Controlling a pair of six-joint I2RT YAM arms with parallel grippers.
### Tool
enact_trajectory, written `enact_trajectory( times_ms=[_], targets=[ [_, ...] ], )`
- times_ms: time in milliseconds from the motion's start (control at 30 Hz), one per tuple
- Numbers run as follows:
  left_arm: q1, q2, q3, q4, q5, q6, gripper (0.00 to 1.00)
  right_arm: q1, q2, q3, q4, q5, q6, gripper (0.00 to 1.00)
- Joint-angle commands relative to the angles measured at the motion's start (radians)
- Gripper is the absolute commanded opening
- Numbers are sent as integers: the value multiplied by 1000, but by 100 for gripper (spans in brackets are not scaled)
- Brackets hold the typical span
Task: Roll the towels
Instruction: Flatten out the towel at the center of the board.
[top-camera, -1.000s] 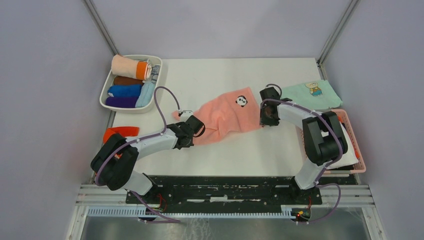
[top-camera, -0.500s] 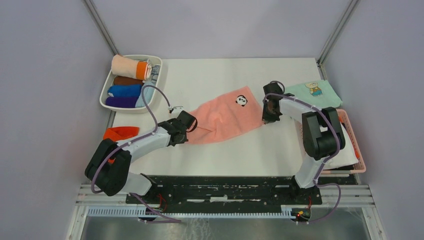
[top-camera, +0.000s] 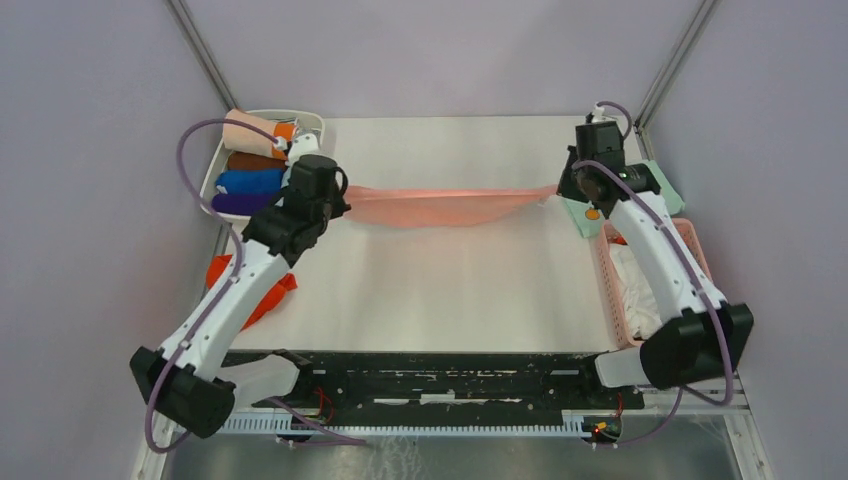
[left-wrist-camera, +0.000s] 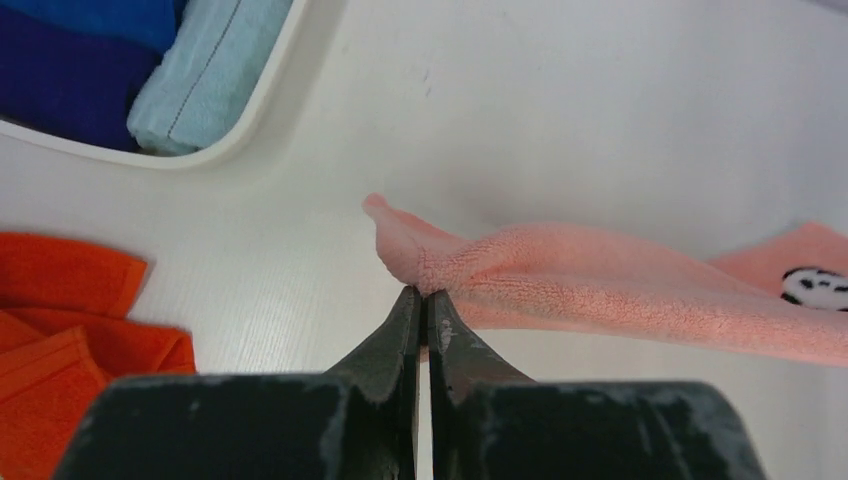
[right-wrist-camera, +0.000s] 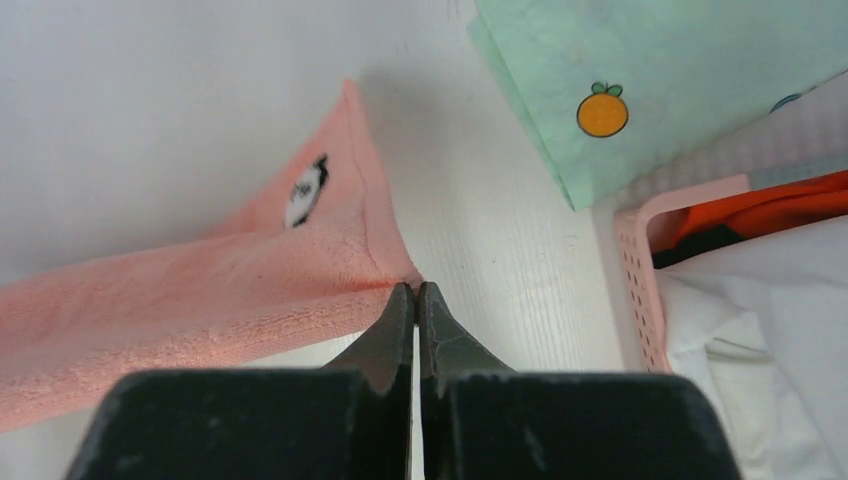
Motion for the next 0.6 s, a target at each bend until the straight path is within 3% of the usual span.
enact_trajectory(
  times_ms=[0,300,433,567],
  targets=[
    [8,-163,99,-111,-59,68,3,-6,-203,40,-112,43,-7,0],
    [9,-428,126,-253,83,27,4,-5,-482,72,-316,-25,-69,0],
    [8,-419,106,-293,115,22,5,-5,-481,75,-337,-76,-60,1],
    [8,-352,-5,-228,90,8,5,-6,-393,20,-256,-84,-45,0]
  ],
)
